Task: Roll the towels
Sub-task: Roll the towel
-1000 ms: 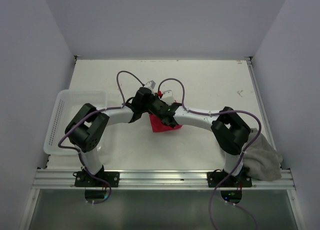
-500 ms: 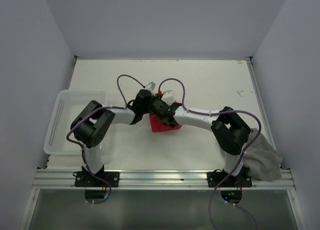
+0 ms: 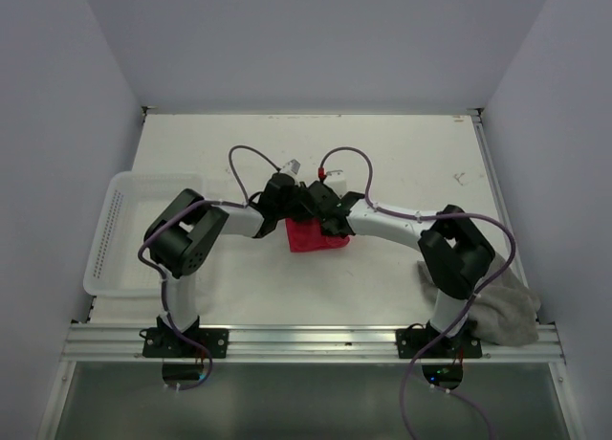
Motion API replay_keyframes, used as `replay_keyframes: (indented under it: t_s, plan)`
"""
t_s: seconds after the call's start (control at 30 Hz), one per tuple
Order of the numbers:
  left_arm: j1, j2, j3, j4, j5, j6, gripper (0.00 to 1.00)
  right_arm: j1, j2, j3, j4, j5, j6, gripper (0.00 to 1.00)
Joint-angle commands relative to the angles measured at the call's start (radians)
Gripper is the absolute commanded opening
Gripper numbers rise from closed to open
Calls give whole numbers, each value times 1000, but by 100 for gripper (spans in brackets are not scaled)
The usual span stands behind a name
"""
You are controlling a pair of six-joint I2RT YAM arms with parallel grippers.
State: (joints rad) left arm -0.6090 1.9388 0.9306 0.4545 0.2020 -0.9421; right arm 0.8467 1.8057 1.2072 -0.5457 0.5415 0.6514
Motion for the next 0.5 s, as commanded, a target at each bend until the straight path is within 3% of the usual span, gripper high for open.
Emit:
replay_keyframes:
  t_s: [0.0, 0.27, 0.47]
  plan:
    - [-1, 35, 30, -72, -64, 19, 11, -20, -69, -26, 20, -80, 36, 41]
    - [2, 35, 40, -123, -88, 45, 9, -67, -207, -102, 49, -193, 60, 58]
    - [3, 29, 36, -131, -93, 49, 8, -135, -298, -230, 154, -342, 105, 60]
